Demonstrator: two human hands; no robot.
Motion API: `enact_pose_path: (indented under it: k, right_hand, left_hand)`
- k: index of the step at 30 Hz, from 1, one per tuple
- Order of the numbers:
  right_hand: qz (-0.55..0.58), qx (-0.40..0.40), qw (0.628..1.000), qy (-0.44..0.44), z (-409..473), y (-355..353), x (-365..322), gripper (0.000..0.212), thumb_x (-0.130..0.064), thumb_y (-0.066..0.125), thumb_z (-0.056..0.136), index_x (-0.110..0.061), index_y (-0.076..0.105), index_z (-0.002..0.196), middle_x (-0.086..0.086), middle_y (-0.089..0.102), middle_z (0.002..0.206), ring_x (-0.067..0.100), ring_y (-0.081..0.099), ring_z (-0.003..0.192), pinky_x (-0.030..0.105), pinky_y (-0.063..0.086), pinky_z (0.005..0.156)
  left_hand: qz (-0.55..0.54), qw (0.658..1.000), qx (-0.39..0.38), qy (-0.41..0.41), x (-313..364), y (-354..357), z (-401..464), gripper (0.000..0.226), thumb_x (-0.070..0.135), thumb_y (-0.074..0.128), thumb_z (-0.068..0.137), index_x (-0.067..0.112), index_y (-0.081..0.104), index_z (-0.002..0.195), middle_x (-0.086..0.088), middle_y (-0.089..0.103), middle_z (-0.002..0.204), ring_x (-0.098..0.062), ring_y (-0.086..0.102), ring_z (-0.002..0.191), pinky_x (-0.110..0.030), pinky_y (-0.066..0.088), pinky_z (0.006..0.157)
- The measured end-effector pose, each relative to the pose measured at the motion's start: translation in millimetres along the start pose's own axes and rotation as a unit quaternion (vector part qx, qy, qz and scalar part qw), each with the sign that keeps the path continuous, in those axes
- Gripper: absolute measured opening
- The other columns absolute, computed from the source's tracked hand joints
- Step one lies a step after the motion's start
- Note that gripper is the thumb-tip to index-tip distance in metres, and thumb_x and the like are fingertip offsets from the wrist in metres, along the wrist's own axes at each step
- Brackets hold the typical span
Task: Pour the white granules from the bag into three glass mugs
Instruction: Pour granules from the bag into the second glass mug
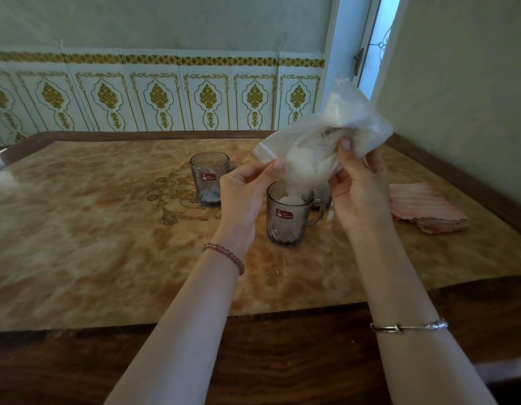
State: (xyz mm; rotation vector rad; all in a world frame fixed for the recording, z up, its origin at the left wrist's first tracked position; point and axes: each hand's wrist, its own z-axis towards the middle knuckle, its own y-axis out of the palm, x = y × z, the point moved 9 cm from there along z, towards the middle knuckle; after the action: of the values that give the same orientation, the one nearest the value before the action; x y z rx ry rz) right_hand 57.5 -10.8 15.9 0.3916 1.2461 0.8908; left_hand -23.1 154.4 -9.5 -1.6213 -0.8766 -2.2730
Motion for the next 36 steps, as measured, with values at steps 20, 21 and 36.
enact_pose_path:
  k: [20,21,36]
  right_hand:
    - [0.008,0.008,1.0,0.009,-1,1,0,0.044,-0.001,0.063,0.085,-0.012,0.056,0.126,0.004,0.069,0.111,0.017,0.068,0.101,0.033,0.058,0.084]
    - [0.01,0.004,1.0,0.01,-1,2,0,0.042,-0.002,0.063,0.084,-0.013,0.057,0.124,0.004,0.069,0.111,0.017,0.068,0.101,0.033,0.058,0.084]
    - [-0.015,-0.026,0.999,0.017,-3,8,-1,0.053,-0.015,0.066,0.079,-0.015,0.053,0.131,0.005,0.063,0.123,0.022,0.062,0.114,0.041,0.053,0.093]
  left_hand:
    - [-0.014,1.0,-0.002,0.024,9,1,-2,0.017,0.01,0.073,0.08,-0.001,0.073,0.093,-0.003,0.073,0.083,-0.001,0.068,0.077,-0.007,0.048,0.067]
    - [-0.015,0.999,0.0,0.03,12,0,-2,0.016,0.011,0.074,0.08,0.0,0.073,0.091,-0.003,0.073,0.083,-0.003,0.067,0.078,-0.009,0.048,0.069]
    - [-0.003,1.0,0.011,0.022,6,-8,3,0.022,0.017,0.073,0.081,0.0,0.073,0.095,-0.007,0.072,0.091,-0.002,0.064,0.081,-0.005,0.046,0.068]
